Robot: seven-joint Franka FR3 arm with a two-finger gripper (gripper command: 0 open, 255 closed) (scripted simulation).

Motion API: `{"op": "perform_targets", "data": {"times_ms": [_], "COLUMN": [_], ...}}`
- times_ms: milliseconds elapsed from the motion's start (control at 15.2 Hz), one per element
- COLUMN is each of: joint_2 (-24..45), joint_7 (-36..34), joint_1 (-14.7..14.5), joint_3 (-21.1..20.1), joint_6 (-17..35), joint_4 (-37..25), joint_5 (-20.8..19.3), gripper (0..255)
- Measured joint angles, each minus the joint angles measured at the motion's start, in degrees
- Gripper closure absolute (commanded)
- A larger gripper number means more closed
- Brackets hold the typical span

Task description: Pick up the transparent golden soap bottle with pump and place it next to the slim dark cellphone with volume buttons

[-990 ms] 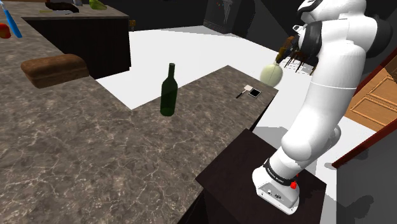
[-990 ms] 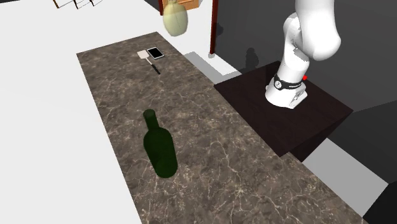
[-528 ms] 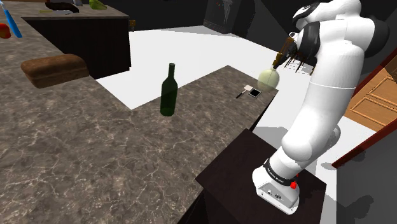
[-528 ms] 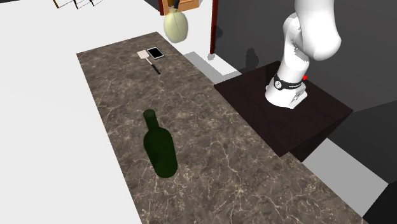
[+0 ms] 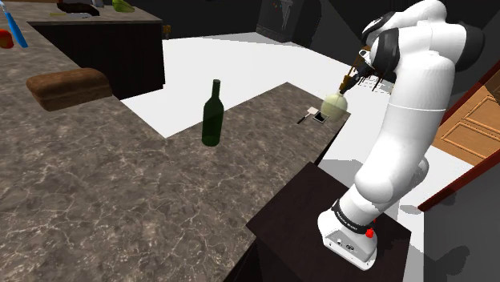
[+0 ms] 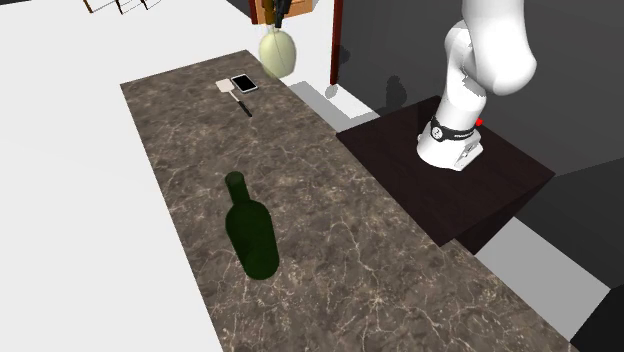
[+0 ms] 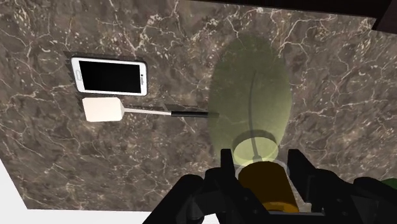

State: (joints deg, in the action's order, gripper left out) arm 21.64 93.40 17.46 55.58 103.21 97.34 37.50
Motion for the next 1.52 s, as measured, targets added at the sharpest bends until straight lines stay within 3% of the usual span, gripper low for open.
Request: {"op": "perform_targets", "data": {"times_ms": [1518], "joint_2": [7.3], "joint_7": [8.01], "joint_1": [2.76], "joint_3": [-4.63], "joint_6": [10.29], "joint_4": [7.44], "joint_5": [8.02], "gripper": [255]}}
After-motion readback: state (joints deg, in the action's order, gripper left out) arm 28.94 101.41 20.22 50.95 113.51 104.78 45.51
